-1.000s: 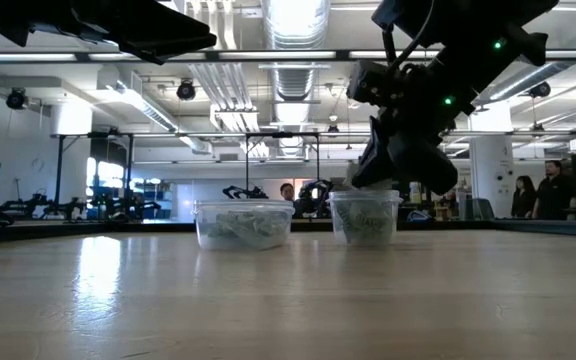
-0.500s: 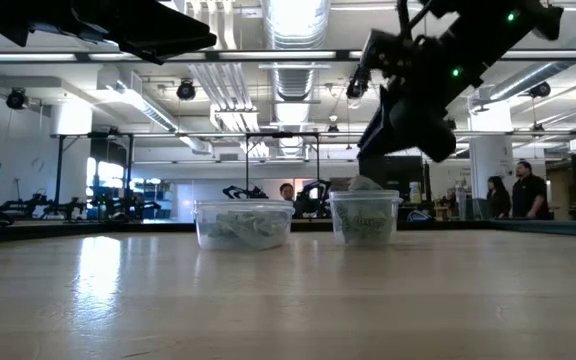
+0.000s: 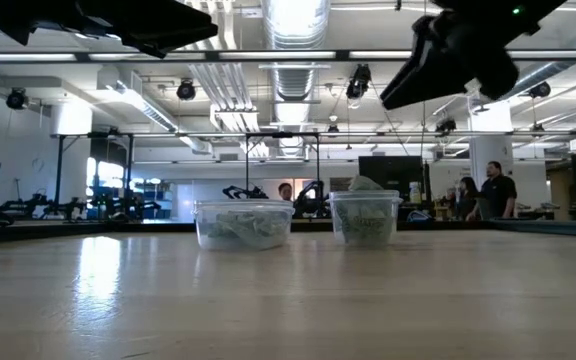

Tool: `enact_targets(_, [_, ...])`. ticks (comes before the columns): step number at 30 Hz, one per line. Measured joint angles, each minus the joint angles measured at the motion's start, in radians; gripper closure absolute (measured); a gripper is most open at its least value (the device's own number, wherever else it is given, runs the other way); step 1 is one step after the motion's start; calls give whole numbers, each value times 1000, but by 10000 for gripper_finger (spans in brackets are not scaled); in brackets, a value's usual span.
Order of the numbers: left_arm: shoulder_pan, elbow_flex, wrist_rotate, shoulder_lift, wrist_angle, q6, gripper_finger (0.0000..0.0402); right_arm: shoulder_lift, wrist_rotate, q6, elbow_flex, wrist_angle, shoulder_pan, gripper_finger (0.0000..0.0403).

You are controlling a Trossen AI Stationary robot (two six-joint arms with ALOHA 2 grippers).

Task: Pick and place items into bin
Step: Return to Home Position

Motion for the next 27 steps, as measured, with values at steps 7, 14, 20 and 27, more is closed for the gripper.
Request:
enact_targets(7, [2, 0, -92, -2, -8, 29, 239, -177, 50, -10, -60, -2, 34, 292])
enact_targets(14, [1, 0, -105, -8, -10, 52, 239, -489, -114, -73, -210, 60, 32, 292])
enact_targets(20, [2, 0, -107, -36, -19, 79, 239, -766, -208, -140, -381, 219, 30, 298])
enact_targets(27, [5, -4, -112, -93, -85, 98, 240, -987, -219, -136, -482, 214, 30, 299])
